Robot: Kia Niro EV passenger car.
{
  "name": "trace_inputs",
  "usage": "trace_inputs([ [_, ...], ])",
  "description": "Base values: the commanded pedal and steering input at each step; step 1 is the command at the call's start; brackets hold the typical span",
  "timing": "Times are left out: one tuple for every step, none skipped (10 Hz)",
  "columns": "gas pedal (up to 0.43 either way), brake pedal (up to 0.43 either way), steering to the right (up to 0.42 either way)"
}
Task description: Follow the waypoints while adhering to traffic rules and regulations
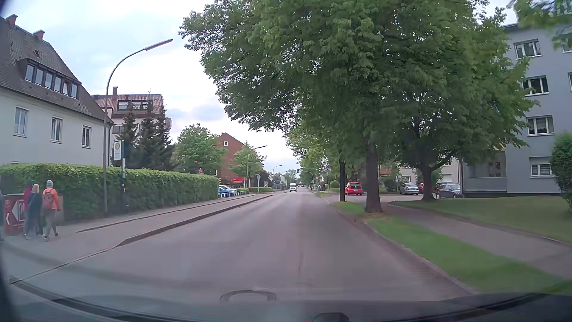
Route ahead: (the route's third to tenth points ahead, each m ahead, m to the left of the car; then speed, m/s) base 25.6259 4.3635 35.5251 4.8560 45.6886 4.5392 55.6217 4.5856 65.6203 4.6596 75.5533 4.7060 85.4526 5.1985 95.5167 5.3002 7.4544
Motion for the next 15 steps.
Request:
trace_inputs([
  [0.209, 0.000, 0.001],
  [0.209, 0.000, 0.001],
  [0.209, 0.000, 0.001],
  [0.209, 0.000, 0.001],
  [0.209, 0.000, 0.001],
  [0.220, 0.000, 0.000],
  [0.220, 0.000, 0.000],
  [0.220, 0.000, 0.000],
  [0.220, 0.000, 0.000],
  [0.220, 0.000, 0.000],
  [0.220, 0.000, 0.000],
  [0.220, 0.000, 0.000],
  [0.220, 0.000, 0.000],
  [0.220, 0.000, 0.000],
  [0.220, 0.000, 0.000],
])
